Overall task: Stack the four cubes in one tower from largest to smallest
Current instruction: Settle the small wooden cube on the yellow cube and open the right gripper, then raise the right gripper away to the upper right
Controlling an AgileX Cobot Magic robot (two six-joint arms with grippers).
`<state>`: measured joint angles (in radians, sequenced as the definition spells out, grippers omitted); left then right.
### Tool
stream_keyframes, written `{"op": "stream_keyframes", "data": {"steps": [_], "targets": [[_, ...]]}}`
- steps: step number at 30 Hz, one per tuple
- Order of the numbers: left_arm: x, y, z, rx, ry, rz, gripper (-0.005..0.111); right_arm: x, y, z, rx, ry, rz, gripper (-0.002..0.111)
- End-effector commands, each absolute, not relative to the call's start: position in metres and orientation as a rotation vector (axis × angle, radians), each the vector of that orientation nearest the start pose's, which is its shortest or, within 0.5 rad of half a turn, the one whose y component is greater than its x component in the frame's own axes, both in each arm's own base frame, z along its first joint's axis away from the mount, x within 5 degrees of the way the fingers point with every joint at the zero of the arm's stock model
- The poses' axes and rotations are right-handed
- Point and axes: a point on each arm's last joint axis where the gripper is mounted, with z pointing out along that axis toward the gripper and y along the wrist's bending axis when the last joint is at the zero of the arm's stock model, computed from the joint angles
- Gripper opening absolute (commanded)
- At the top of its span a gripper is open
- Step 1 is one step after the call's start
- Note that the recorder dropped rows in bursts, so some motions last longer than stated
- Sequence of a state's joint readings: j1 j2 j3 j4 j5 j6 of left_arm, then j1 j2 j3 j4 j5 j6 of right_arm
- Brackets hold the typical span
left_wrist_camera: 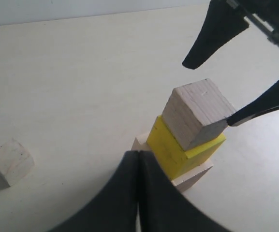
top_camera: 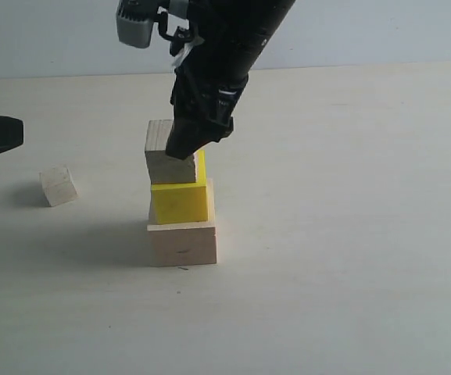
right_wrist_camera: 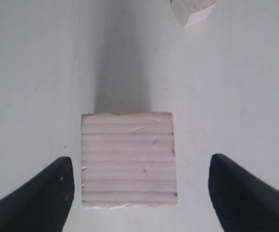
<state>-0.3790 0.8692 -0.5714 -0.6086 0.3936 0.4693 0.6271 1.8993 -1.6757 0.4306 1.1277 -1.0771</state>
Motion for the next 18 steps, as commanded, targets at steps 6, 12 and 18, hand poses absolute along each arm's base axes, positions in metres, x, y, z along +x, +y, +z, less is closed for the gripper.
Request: {"op": "stream_keyframes", "data": {"steps": [6,12,18], "targets": [[0.154,-0.081,0.289,0.411,2.070,-0.504,0.000,0.288,0.252,0.352,-1.800,1.765,0.416,0.070],[0.154,-0.080,0.288,0.426,2.069,-0.487,0.000,0.286,0.242,0.372,-1.630,1.827,0.347,0.025],[0.155,-0.079,0.289,0.452,2.050,-0.439,0.000,0.293,0.234,0.376,-1.309,2.057,0.321,0.000]]}}
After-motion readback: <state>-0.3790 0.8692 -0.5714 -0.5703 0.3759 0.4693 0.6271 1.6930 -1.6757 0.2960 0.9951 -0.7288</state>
